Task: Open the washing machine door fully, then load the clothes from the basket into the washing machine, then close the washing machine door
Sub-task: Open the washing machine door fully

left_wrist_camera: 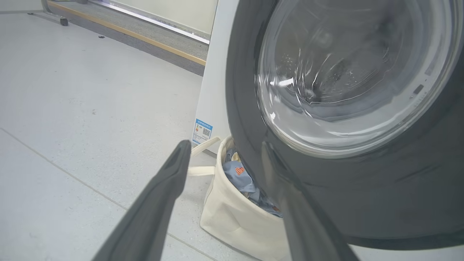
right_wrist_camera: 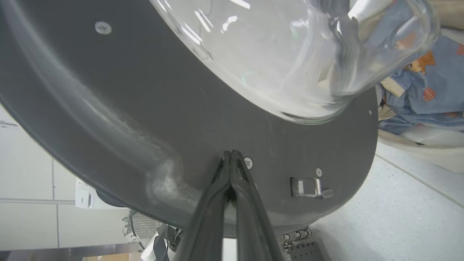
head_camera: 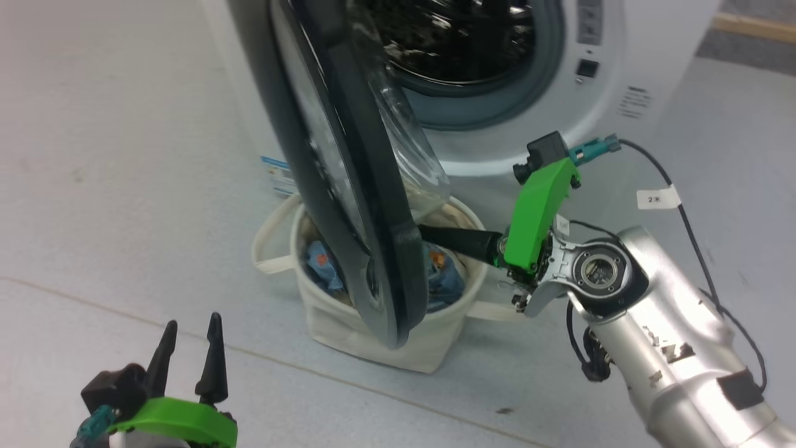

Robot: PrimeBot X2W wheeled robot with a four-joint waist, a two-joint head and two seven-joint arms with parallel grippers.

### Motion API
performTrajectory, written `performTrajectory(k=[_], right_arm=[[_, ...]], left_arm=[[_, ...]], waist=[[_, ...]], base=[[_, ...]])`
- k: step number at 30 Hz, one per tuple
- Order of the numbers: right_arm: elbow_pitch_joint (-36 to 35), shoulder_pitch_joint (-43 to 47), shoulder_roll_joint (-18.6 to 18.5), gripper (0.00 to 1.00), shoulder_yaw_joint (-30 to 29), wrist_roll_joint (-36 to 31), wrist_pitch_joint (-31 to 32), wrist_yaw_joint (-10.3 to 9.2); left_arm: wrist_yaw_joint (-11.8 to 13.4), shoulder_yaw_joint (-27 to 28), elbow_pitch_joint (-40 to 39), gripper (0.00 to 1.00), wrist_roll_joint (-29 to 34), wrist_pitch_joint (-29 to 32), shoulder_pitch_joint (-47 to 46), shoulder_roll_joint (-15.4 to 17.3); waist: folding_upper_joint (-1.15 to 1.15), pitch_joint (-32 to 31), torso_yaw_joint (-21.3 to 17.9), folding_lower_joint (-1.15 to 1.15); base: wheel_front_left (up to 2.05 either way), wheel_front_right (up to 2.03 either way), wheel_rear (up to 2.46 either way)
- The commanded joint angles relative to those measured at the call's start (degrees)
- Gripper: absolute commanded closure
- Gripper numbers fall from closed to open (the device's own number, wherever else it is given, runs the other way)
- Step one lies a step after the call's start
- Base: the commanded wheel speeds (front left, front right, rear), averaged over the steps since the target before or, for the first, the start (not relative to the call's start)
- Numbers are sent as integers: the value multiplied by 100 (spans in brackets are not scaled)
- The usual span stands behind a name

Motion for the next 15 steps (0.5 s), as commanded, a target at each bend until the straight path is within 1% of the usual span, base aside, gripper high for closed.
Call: performTrajectory(k=[1,7,15], right_arm=[[-218,-30,197,100,1,-71,54,33],[-194,153,335,100,-115,-121,84,33],[-86,378,432,100,-246,-65,9,33]], left_arm=[[35,231,-165,0,23,-68,-61,101],[54,323,-202,0,90,-68,-1,132],[68,371,-264,0,207,-68,21,187]], waist=[[0,-132,223,0],[0,-239,611,0],[0,-332,1045,0]], base=[[0,0,0],[0,0,0],[0,0,0]])
